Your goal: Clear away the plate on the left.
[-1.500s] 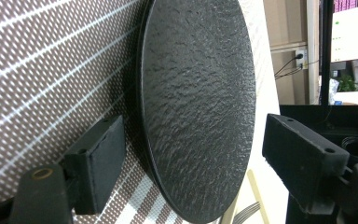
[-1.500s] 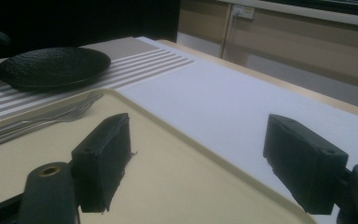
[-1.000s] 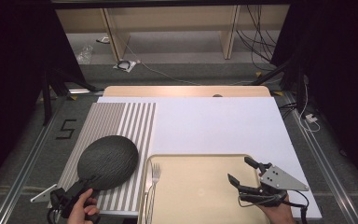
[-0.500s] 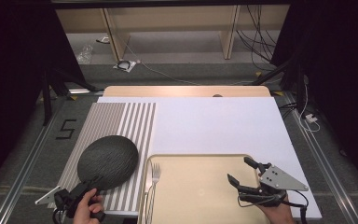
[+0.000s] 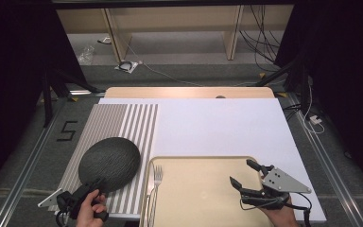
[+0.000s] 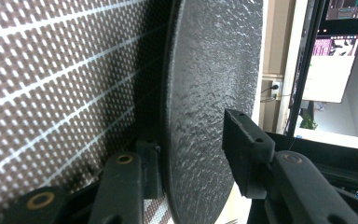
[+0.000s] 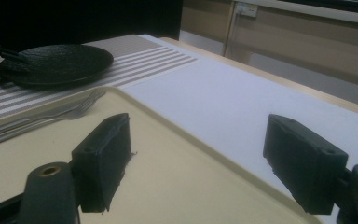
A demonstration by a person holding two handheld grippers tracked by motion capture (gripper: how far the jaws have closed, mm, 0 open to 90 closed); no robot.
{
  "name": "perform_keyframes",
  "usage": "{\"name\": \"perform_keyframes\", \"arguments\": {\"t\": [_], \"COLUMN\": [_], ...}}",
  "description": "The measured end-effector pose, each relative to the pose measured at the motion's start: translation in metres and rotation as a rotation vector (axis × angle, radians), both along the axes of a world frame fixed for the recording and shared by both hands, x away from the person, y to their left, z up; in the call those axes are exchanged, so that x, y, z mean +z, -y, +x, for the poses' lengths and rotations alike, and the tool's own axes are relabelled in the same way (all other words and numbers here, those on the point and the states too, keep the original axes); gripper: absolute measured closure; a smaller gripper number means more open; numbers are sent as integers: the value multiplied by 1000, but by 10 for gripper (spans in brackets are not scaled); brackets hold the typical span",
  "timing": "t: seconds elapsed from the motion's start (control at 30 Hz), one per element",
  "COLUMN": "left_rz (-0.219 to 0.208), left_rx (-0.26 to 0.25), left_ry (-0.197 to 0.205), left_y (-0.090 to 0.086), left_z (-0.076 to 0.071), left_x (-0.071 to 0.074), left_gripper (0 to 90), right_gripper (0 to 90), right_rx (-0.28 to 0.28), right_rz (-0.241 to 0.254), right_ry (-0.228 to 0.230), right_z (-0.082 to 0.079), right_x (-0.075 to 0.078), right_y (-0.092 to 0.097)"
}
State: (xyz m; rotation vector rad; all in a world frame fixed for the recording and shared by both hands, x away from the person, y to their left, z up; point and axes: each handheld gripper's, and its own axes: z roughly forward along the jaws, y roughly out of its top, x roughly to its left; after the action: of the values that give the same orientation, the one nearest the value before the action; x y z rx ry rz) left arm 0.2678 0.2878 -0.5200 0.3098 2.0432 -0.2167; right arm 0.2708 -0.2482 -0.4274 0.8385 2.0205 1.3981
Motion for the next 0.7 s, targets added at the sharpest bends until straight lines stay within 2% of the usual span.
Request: {"name": "perform_keyframes", "arguments": {"t": [0.23,0.33,0.47,0.7], "left_rz": [-26,-15,-9,-15], "left_rx": [14,12,8,10], "left_ry": [-2,2,10,39], "left_y": [-1,-2,-2,-3], "left_z": [-3,-3,-4,-4], "left_x": [-3,-2,0,0], "left_gripper": [733,751,818,842], "right_gripper": [240,240,240,240], "right_rx": [0,2,1,4], "right_rz": [1,2,4,1], "right_ry": [0,2,2,2], "right_z": [0,0,0,0], "right_x": [0,0,0,0], "right_y": [0,0,1,0]}}
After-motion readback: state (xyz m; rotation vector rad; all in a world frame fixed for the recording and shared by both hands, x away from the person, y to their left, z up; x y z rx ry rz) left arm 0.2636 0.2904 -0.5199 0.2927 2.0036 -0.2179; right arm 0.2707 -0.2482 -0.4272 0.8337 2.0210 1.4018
